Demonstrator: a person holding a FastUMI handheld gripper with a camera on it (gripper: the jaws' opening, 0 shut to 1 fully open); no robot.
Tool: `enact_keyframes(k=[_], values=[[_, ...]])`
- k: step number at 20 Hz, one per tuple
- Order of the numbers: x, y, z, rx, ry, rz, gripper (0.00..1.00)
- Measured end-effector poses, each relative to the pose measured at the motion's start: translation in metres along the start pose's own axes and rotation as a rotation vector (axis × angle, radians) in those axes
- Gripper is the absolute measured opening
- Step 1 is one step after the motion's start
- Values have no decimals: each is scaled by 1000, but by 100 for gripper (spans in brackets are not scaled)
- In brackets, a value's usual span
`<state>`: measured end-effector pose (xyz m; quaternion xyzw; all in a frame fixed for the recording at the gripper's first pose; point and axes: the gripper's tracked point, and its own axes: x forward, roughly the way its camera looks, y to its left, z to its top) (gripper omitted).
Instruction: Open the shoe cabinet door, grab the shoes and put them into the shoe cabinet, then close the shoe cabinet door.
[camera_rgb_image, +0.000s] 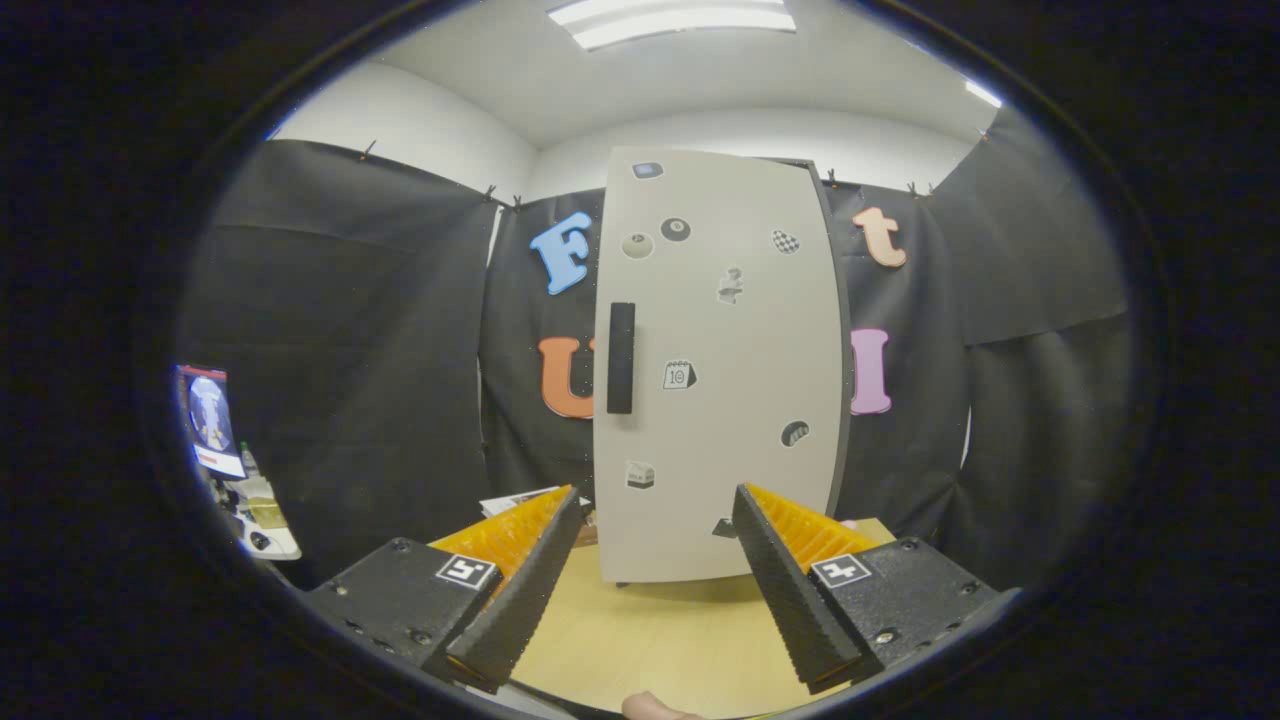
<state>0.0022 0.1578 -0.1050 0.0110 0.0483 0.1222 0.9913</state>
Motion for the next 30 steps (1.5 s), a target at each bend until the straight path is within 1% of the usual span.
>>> enact_keyframes(k=[3, 7, 14, 17, 23, 30], values=[[0, 2, -1, 16, 4, 13, 99], [1, 4, 0, 4, 8, 22, 99], [-5, 1, 17, -50, -30, -5, 99], [-8, 4, 23, -52, -42, -5, 100], [-10, 6, 19, -57, -24, 4, 99], [-19, -10, 34, -68, -59, -25, 99]])
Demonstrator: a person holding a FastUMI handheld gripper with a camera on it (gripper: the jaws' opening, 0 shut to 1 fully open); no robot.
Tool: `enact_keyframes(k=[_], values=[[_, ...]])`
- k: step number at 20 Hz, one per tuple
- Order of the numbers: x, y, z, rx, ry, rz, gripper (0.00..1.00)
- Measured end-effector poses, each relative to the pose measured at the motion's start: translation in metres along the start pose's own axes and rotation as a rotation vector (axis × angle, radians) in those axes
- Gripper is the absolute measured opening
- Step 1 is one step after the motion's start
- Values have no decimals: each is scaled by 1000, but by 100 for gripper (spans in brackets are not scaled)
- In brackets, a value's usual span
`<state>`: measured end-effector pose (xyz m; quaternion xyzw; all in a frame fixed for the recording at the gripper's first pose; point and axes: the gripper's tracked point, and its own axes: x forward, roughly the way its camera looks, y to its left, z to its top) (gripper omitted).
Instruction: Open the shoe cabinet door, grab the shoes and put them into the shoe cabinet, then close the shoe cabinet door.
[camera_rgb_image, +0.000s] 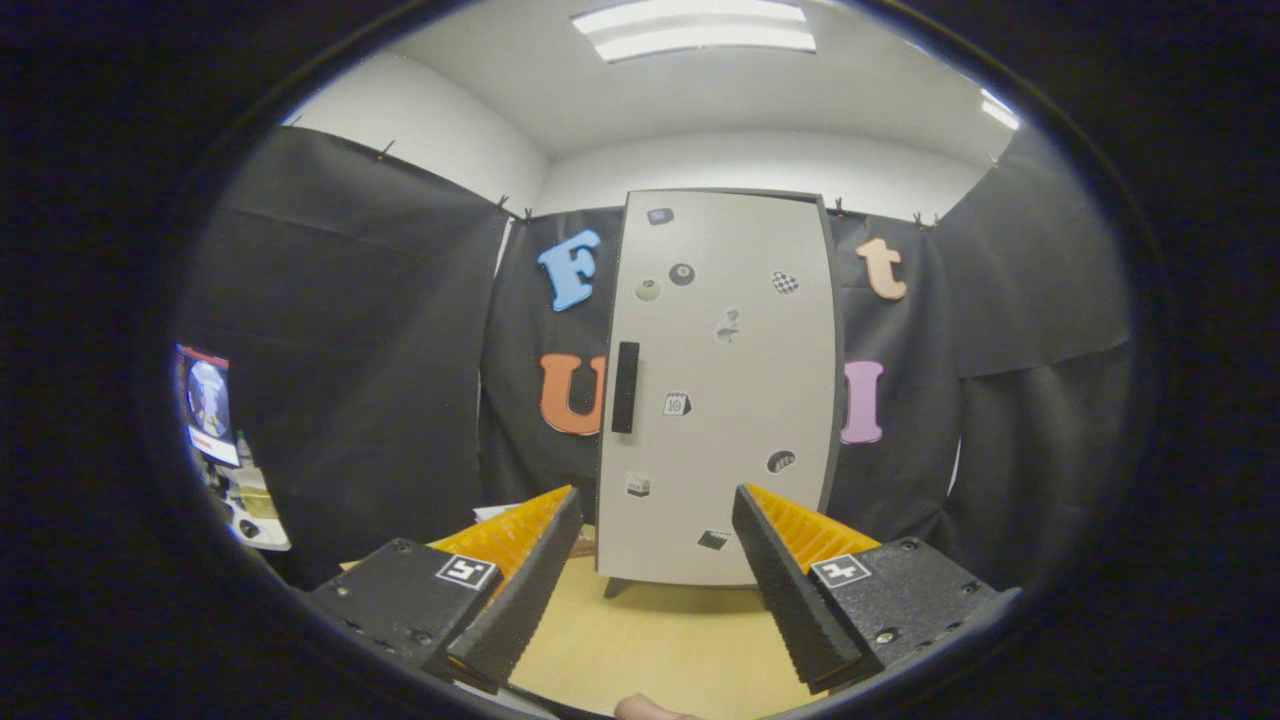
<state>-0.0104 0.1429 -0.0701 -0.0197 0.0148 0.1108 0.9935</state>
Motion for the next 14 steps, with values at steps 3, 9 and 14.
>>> enact_keyframes(k=[3, 9, 14], values=[[-3, -8, 2, -8, -6, -24, 99], [-1, -3, -2, -7, 5, -2, 99], [5, -1, -9, 1, 21, 10, 99]])
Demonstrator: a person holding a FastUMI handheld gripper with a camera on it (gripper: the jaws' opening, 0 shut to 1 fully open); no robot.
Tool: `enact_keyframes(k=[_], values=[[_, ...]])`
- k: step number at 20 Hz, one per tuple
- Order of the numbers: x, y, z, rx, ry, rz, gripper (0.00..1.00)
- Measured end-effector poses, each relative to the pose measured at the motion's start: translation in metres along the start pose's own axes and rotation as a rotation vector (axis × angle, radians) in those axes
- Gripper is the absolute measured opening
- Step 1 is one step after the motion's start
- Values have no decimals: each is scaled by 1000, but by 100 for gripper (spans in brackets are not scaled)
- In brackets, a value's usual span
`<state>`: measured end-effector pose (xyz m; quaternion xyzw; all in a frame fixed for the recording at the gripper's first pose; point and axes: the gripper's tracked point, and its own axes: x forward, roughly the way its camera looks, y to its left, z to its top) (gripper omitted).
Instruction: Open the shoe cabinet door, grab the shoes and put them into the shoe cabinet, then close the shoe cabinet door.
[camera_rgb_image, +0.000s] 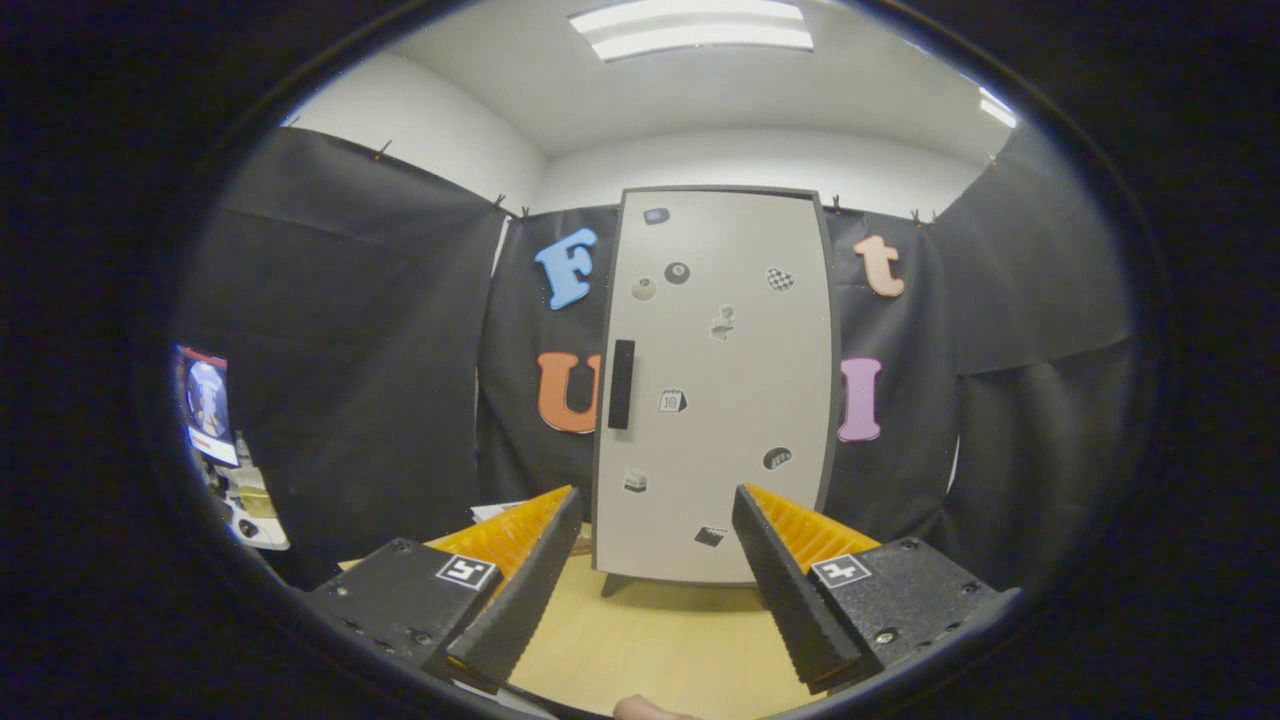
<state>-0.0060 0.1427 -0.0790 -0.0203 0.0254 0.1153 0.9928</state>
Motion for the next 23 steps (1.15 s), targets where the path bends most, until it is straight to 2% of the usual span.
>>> enact_keyframes(k=[23], values=[[13, 3, -30, 24, 72, 24, 99]])
